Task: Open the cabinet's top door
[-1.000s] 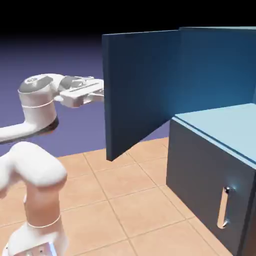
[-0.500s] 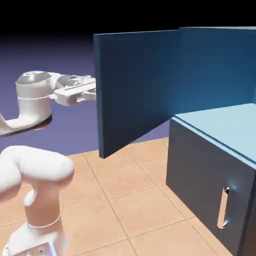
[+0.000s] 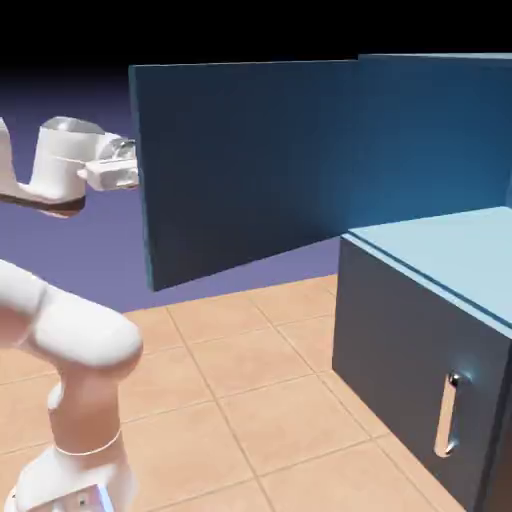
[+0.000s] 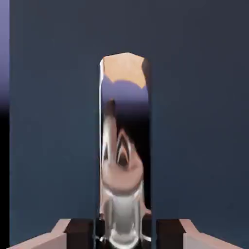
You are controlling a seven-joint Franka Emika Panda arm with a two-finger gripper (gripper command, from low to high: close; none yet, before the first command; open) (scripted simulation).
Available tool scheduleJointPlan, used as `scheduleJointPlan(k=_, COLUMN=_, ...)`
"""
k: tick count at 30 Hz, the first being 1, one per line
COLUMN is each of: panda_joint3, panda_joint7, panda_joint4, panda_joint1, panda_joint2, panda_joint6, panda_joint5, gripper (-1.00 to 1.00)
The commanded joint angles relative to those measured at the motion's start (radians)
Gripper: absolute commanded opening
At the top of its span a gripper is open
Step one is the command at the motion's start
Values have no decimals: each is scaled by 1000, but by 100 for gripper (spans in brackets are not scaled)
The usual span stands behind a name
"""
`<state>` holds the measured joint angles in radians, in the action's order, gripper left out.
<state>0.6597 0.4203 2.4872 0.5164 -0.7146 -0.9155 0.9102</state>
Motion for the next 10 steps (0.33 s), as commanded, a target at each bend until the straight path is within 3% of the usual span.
scheduleJointPlan(k=1, panda_joint3=26, panda_joint7=-19, panda_joint4=-36, panda_joint1=-27, panda_joint2=36, panda_joint6=25, panda_joint5=-17, gripper=-100)
scheduleJointPlan(k=10, panda_joint3=249, panda_joint7=-202, panda_joint4=-325, panda_joint1=-244, panda_joint2=333, panda_joint6=259, panda_joint5=-123, gripper=-100)
